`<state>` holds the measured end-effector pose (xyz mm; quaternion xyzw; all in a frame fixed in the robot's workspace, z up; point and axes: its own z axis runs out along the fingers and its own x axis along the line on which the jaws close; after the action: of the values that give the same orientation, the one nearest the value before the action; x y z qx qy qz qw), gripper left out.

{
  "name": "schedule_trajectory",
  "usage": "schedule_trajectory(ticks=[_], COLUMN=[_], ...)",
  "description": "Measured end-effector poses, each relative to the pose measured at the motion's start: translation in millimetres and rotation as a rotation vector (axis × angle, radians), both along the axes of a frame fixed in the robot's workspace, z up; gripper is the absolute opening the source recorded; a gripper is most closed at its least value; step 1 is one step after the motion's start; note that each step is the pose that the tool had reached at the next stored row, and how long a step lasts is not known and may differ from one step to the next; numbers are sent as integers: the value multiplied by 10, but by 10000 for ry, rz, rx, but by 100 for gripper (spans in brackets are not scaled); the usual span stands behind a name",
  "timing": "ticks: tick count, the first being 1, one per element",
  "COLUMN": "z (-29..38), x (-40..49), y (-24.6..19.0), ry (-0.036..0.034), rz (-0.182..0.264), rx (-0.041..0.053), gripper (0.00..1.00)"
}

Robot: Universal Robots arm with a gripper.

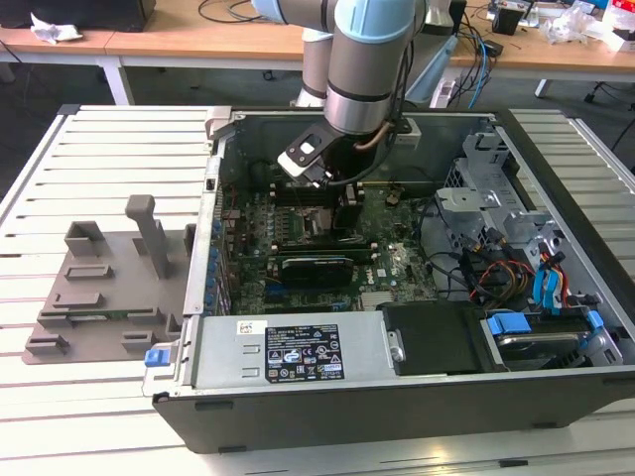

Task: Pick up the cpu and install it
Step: 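Place the cpu into insertion slot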

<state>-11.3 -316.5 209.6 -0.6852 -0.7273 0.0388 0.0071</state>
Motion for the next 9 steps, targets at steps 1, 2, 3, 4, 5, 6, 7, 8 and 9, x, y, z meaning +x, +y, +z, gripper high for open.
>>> schedule_trajectory(ticks=[1,2,3,4,5,6,7,8,9], z=[0,0,-1,0,1,1,1,-2,-5], x=[24,40,40,36,22,7,-3,-17,-27], y=[0,0,2,10,20,24,26,32,39], ry=[27,44,44,45,45,45,44,44,44], rz=[1,1,0,-2,-2,-10,-17,-37,-52], rx=[-1,-1,1,2,1,0,1,3,1], gripper=[55,55,55,55,55,55,55,55,55])
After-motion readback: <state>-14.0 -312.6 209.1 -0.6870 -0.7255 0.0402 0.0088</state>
